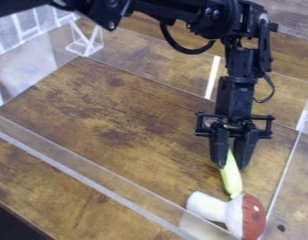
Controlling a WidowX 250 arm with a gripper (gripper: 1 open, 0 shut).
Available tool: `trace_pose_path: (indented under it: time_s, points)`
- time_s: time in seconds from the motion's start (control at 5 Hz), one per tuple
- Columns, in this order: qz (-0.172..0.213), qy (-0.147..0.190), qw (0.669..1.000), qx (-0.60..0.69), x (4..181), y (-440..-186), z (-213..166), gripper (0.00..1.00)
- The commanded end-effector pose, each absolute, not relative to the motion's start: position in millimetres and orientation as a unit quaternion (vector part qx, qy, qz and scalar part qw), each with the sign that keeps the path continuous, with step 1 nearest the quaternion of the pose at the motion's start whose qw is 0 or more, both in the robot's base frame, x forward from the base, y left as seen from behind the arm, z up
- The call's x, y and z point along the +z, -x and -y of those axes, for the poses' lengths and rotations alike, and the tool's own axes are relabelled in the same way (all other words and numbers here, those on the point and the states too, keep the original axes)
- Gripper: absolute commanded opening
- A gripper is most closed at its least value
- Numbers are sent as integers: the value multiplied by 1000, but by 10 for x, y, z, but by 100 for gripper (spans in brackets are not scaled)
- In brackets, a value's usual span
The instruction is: Move the green spoon to the left
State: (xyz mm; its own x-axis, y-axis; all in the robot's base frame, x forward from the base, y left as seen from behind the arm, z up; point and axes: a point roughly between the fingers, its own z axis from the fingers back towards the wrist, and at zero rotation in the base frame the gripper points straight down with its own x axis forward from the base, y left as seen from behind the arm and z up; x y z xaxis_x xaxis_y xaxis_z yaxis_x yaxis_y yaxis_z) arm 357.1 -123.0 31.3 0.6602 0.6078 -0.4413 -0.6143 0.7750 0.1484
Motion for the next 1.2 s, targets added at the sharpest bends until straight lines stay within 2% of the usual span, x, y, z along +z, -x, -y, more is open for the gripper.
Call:
trace_pose_path:
  time_s: [0.0,0.2,0.8,1.0]
  points:
    - [-226,34,921,317,516,-3622,1247,0]
    - [-230,44,923,307,568,-3590,1230,0]
    - [-232,59,929,282,496,-3667,1500,0]
    - [-234,61,933,266,543,-3710,1410,0]
